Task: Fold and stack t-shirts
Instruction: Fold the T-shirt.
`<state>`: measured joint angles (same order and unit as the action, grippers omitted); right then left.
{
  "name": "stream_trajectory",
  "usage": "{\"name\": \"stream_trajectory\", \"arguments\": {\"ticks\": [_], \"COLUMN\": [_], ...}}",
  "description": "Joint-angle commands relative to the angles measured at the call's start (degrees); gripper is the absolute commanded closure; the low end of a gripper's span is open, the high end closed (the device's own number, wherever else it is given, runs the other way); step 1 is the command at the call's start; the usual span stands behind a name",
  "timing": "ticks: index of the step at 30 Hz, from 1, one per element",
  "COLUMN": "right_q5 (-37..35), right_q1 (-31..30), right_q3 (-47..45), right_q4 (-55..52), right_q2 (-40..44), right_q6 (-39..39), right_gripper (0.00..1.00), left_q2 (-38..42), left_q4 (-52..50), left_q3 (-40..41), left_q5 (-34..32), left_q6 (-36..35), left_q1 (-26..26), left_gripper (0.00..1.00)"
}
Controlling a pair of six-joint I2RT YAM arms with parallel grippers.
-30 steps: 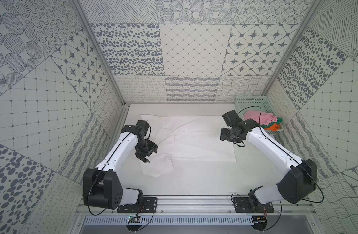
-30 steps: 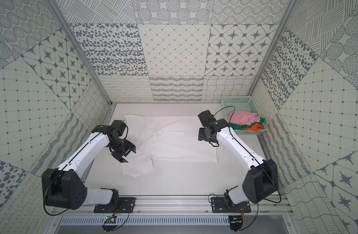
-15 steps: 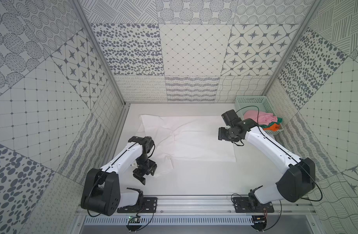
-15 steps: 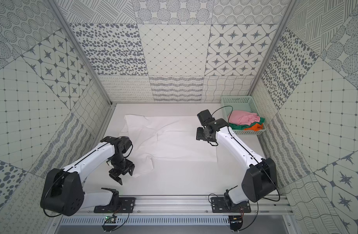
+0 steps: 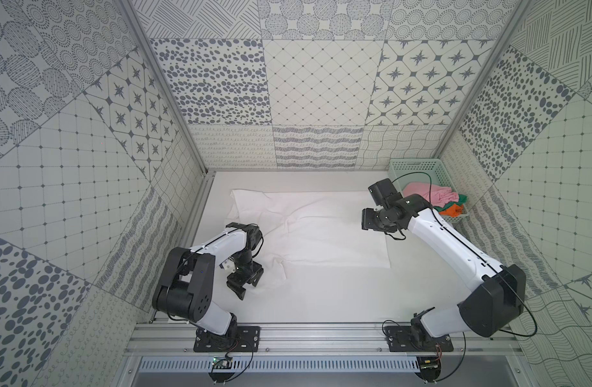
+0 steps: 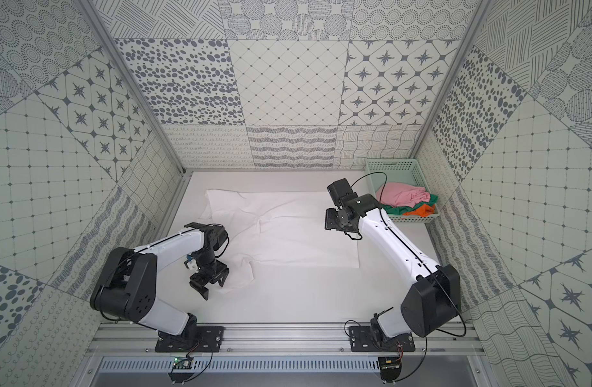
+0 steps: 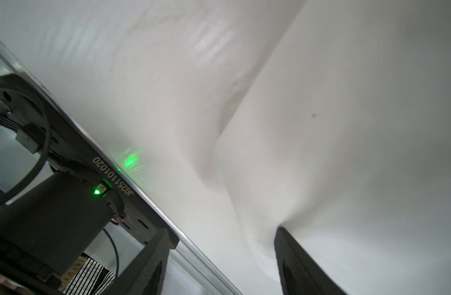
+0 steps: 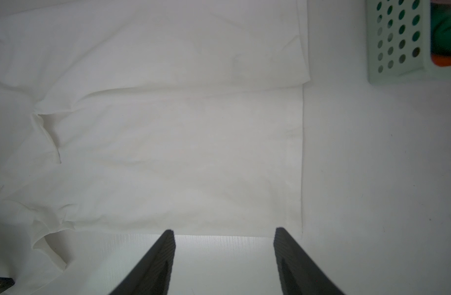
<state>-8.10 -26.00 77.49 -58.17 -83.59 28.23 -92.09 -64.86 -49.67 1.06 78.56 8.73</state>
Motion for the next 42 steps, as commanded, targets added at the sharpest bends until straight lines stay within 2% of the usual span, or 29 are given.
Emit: {"name": "stream_trajectory", "arguments": {"ticks": [1, 3, 5, 8, 10, 12, 23, 28, 32, 35, 42], "right_q5": [-1.45, -2.19, -2.85, -3.31, -3.08, -2.81, 2.39, 1.56, 3.50, 5.92, 12.92], "right_q1": [0.03, 0.06, 0.19, 0.34, 0.57, 0.73, 0.80, 1.74, 3.76, 6.21, 9.77], "right_q3": [2.72, 3.49, 4.24, 4.79, 4.77, 4.29, -5.26, -7.66, -11.38, -14.94, -24.56], "right_q4": [-0.69, -0.87, -1.12, -1.24, -1.31, -1.33, -1.42, -3.25, -4.17, -3.09, 3.46], "right_q2": [1.06, 0.90, 0.72, 0.49, 0.09, -0.50, -5.13, -6.65, -8.21, -7.19, 0.43], "right_q6": [-1.76, -2.34, -2.70, -3.04, -3.09, -2.94, 4.10, 6.00, 9.22, 11.84, 24.59], "right_gripper": [0.35, 0.35, 0.35, 0.35, 0.35, 0.35, 0.35, 0.32, 0.25, 0.24, 0.25], "left_q2": [-3.97, -5.31, -6.12, -5.88, -5.32, -4.89, -5.01, -6.84, -8.42, -9.60, -13.60], "left_q4": [3.36, 3.76, 4.18, 5.03, 4.94, 4.25, -3.12, -4.91, -6.15, -7.34, -10.98], "left_q3": [-1.30, -0.90, 0.17, 1.85, 2.08, 1.35, -12.87, -16.80, -18.43, -20.13, -24.99], "left_q5": [-1.57, -1.36, -0.70, 0.37, 0.68, 0.65, -1.26, -1.49, -1.19, -1.39, -2.29], "left_q6": [1.04, 0.97, 1.21, 1.73, 1.66, 1.61, -1.45, -2.80, -3.84, -4.86, -8.24], "left_q1": [0.77, 1.20, 1.45, 1.70, 1.74, 1.79, 1.80, 1.77, 1.79, 1.81, 1.81], "left_gripper": [0.32, 0.36, 0.50, 0.77, 0.90, 0.98, 1.00, 1.00, 1.00, 1.00, 1.00]}}
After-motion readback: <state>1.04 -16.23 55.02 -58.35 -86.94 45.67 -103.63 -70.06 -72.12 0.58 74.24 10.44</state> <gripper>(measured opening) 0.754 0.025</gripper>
